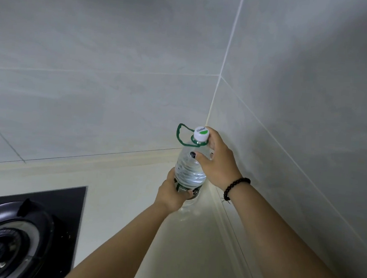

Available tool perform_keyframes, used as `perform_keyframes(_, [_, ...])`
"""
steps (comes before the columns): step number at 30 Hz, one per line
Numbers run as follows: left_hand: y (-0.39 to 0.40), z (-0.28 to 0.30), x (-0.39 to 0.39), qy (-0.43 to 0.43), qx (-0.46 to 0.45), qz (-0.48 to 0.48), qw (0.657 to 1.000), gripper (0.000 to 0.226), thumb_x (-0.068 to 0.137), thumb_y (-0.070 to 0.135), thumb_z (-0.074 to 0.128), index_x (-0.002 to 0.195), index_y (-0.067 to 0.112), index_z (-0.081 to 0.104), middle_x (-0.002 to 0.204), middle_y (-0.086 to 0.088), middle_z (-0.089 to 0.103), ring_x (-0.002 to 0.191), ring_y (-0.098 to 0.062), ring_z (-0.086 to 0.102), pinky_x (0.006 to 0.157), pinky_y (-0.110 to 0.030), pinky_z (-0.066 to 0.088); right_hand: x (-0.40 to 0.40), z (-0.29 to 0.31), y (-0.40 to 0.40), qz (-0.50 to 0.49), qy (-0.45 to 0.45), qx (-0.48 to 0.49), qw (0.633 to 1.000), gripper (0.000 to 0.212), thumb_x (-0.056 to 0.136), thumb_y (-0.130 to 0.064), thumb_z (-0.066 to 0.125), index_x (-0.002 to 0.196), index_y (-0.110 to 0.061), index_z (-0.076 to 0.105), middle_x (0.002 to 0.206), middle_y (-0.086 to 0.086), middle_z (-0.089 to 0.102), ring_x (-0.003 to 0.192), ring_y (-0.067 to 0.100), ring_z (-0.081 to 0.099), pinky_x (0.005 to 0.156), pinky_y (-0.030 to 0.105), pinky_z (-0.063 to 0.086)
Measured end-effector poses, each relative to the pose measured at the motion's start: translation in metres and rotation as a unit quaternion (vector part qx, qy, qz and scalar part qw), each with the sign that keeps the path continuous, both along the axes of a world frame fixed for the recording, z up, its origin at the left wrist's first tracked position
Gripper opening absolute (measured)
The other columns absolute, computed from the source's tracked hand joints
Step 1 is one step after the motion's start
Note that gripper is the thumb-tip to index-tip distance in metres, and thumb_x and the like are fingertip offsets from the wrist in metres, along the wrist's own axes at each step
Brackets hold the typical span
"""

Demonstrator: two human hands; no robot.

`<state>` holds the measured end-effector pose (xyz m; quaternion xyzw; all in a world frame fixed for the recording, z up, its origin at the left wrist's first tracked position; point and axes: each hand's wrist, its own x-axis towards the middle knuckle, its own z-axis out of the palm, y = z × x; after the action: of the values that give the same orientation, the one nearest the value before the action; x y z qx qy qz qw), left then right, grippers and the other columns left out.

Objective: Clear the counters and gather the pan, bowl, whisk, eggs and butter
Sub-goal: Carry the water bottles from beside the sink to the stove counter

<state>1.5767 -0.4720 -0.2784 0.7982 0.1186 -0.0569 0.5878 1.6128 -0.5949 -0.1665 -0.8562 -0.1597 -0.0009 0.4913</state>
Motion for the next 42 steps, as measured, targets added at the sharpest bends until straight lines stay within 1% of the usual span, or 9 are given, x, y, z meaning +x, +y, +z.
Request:
perform_keyframes(7, [0.003,-0.009,0.056,0.007,-0.028,-0.022,0.999,0.082,0.080,0.009,0.076,0.147,0.022,0.031,0.129,0.003,0.054,0.117,-0.016,0.051,0.092,-0.024,0.039,0.047,-0.003,0.006,-0.047,-0.006,-0.013,0.999,0.058,0.088,-0.011,0.064,0.138,-0.024,0.038,0.133,-0.005,0.052,0.121,0.011,0.048,0.103,0.026,0.039])
perform_keyframes(12, [0.003,-0.017,0.094,0.013,-0.034,-0.019,0.999,0.086,0.077,0.012,0.080,0.147,0.022,0.032,0.133,0.000,0.054,0.122,-0.020,0.050,0.104,-0.036,0.042,0.071,-0.004,0.012,-0.067,-0.015,0.009,0.998,0.055,0.090,-0.006,0.057,0.139,-0.022,0.038,0.133,-0.004,0.052,0.121,0.012,0.048,0.105,0.025,0.036])
perform_keyframes(19, [0.008,-0.028,0.130,0.023,-0.038,-0.005,0.999,0.092,0.066,0.022,0.085,0.144,0.027,0.037,0.132,-0.001,0.058,0.123,-0.026,0.053,0.105,-0.046,0.045,0.096,-0.007,0.020,-0.099,-0.052,-0.024,0.993,0.054,0.093,-0.007,0.053,0.143,-0.016,0.033,0.140,0.000,0.047,0.126,0.015,0.044,0.087,0.004,0.024])
perform_keyframes(24, [0.010,-0.028,0.137,0.001,-0.029,0.004,1.000,0.085,0.071,0.020,0.084,0.143,0.026,0.038,0.130,-0.002,0.058,0.120,-0.025,0.054,0.105,-0.044,0.045,0.104,-0.013,0.027,-0.100,-0.068,-0.015,0.992,0.055,0.093,-0.004,0.053,0.143,-0.016,0.032,0.141,0.000,0.046,0.127,0.014,0.043,0.088,0.001,0.022])
perform_keyframes(28, [0.011,-0.028,0.144,-0.002,-0.045,0.010,0.999,0.090,0.064,0.024,0.085,0.142,0.026,0.039,0.128,-0.001,0.060,0.120,-0.025,0.055,0.104,-0.046,0.045,0.112,-0.012,0.028,-0.097,-0.066,-0.016,0.993,0.055,0.094,-0.003,0.052,0.143,-0.015,0.031,0.141,0.001,0.045,0.127,0.015,0.043,0.086,-0.001,0.020])
perform_keyframes(32, [0.011,-0.026,0.146,0.001,-0.040,0.013,0.999,0.086,0.069,0.017,0.083,0.143,0.023,0.039,0.130,-0.001,0.059,0.121,-0.025,0.054,0.105,-0.046,0.045,0.119,-0.011,0.032,-0.095,-0.052,-0.006,0.994,0.057,0.094,-0.003,0.052,0.144,-0.017,0.030,0.141,0.002,0.046,0.127,0.015,0.045,0.098,0.006,0.028])
perform_keyframes(36, [0.009,-0.017,0.137,0.006,-0.030,0.016,0.999,0.080,0.077,0.012,0.078,0.145,0.021,0.036,0.131,0.002,0.056,0.123,-0.021,0.052,0.102,-0.034,0.044,0.115,-0.012,0.030,-0.098,-0.055,-0.009,0.994,0.057,0.094,-0.005,0.052,0.146,-0.015,0.029,0.143,0.001,0.043,0.129,0.014,0.040,0.092,0.002,0.021])
perform_keyframes(39, [0.010,-0.009,0.120,0.020,-0.021,0.027,0.999,0.075,0.082,0.016,0.074,0.146,0.017,0.035,0.136,-0.002,0.053,0.122,-0.018,0.050,0.096,-0.029,0.044,0.107,-0.011,0.028,-0.095,-0.035,-0.002,0.995,0.060,0.093,-0.007,0.055,0.146,-0.017,0.029,0.145,0.001,0.044,0.131,0.017,0.042,0.109,0.022,0.032])
perform_keyframes(42, [0.017,0.005,0.102,0.021,-0.015,0.035,0.999,0.066,0.086,0.020,0.071,0.143,0.016,0.039,0.134,-0.004,0.049,0.119,-0.018,0.049,0.097,-0.033,0.045,0.099,0.002,0.027,-0.094,-0.013,-0.032,0.995,0.057,0.092,-0.011,0.057,0.144,-0.019,0.034,0.142,-0.002,0.046,0.130,0.016,0.043,0.101,0.019,0.031])
